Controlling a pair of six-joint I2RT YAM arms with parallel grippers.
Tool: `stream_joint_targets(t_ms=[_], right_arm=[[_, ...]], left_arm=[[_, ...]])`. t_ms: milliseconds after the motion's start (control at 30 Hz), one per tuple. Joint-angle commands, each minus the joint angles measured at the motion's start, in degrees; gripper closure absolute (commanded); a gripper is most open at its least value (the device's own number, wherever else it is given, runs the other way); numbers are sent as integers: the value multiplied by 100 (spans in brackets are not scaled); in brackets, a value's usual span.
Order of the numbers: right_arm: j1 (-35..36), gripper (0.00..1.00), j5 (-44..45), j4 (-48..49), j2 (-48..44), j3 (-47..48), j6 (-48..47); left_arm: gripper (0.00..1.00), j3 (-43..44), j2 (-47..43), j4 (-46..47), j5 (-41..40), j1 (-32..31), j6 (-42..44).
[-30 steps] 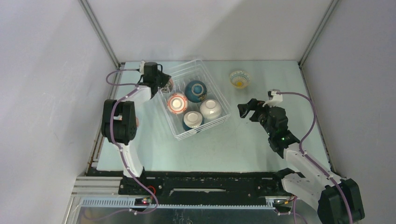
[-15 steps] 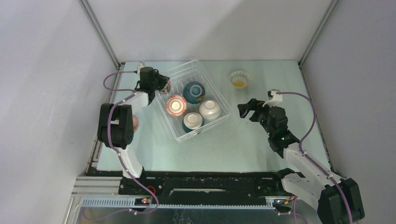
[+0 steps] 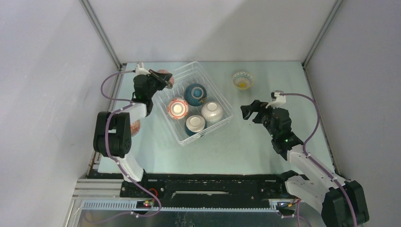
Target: Unload the bowls from the dish rack
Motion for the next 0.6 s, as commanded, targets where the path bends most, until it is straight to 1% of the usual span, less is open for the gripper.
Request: stream_joint_targets(t_ms=[0,67,167,300,400,467,567], right_arm=[[13,2,12,227,-23,-7,-143],[16,2,-18,242,-14,-9,-161],[38,1,-140,306,-13,-8,-236],[180,1,-522,486,-50,-8,-453],[419,1,-597,599,-139,-8,-640],[728,2,-507,697,-196,-9,-853],[1222,3,-27,888,-238,-9,-1289]], left_arm=[[100,-305,-454,1704,493,95,-310],[100,-334,-570,1726,580,90,-376],[100,-379,-726,1680,746,81,-749],[100,-561,-1089,1699,862,-100,-1086],[100,-780,-1621,1551,667,-440,-1087],[100,-822,-1945,1231,453,-725,-1099],[100,-864,-2459,547,-173,-1248,-1152]])
